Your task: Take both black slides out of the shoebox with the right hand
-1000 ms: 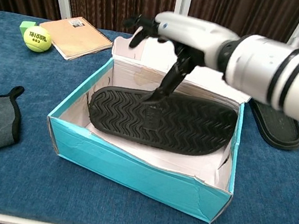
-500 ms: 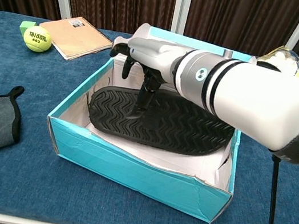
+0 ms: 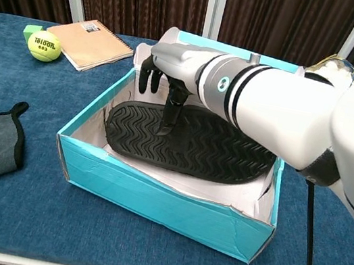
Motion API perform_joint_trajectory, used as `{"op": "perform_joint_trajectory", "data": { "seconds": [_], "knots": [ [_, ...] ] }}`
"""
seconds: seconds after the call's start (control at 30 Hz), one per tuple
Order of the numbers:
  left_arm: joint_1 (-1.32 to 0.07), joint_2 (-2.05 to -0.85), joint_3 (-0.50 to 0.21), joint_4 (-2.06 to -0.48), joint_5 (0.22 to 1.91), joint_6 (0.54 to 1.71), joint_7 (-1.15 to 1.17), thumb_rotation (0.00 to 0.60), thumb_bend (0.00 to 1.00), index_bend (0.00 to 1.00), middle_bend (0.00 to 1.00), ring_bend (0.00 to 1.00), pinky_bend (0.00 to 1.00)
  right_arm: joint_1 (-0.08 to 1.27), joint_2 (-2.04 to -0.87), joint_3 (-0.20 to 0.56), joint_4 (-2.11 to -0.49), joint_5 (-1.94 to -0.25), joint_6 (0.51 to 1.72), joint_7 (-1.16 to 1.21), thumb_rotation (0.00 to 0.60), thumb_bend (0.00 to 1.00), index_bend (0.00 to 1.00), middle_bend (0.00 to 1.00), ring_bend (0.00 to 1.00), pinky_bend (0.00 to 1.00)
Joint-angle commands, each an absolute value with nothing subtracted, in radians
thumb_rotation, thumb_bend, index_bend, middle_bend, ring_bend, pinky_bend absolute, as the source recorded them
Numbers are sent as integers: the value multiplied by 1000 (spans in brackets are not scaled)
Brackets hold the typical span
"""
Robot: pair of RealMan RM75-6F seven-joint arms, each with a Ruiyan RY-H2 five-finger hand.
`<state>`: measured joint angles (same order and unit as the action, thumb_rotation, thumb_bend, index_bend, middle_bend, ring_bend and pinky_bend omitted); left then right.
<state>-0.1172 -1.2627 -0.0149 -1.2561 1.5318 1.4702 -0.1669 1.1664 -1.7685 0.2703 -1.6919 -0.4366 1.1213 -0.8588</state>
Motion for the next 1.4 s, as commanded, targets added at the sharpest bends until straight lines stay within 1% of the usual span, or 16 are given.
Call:
{"op": "perform_joint_trajectory", "data": {
  "seconds": [0.03, 0.13, 0.23, 0.4, 0.67, 0.8, 1.1, 1.4],
  "knots": [
    [-116, -1262, -14, -1254, 1532, 1471, -169, 600, 0, 156, 195, 96, 315, 1166, -1772, 268, -1693, -441, 1126, -857, 600, 26, 359, 259, 86, 216],
    [-116, -1263, -14, -1252, 1532, 1471, -170, 600, 0, 156, 195, 96, 315, 1168, -1772, 268, -1697, -449, 1129, -856, 600, 29, 359, 261, 87, 220],
    [-116, -1263, -15, -1251, 1531, 1471, -173, 600, 0, 156, 195, 96, 315, 1172, -1770, 263, -1716, -475, 1149, -869, 600, 32, 359, 269, 95, 246],
    [-117, -1264, -14, -1247, 1535, 1471, -178, 600, 0, 156, 195, 96, 315, 1166, -1785, 254, -1745, -495, 1194, -877, 600, 45, 359, 312, 148, 310],
    [-114, -1265, -13, -1242, 1533, 1471, -183, 600, 0, 156, 195, 96, 315, 1167, -1817, 263, -1716, -480, 1213, -894, 600, 77, 357, 363, 216, 382],
    [-113, -1266, -11, -1237, 1532, 1468, -186, 600, 0, 156, 195, 96, 315, 1170, -1830, 268, -1692, -484, 1208, -897, 600, 80, 358, 367, 241, 403],
    [-111, -1268, -10, -1226, 1529, 1466, -194, 600, 0, 156, 195, 96, 315, 1177, -1848, 296, -1648, -457, 1175, -895, 600, 97, 360, 417, 274, 415],
    [-108, -1273, -11, -1214, 1526, 1466, -201, 600, 0, 156, 195, 96, 316, 1196, -1879, 307, -1585, -419, 1144, -912, 600, 101, 370, 428, 287, 427]
  ]
}}
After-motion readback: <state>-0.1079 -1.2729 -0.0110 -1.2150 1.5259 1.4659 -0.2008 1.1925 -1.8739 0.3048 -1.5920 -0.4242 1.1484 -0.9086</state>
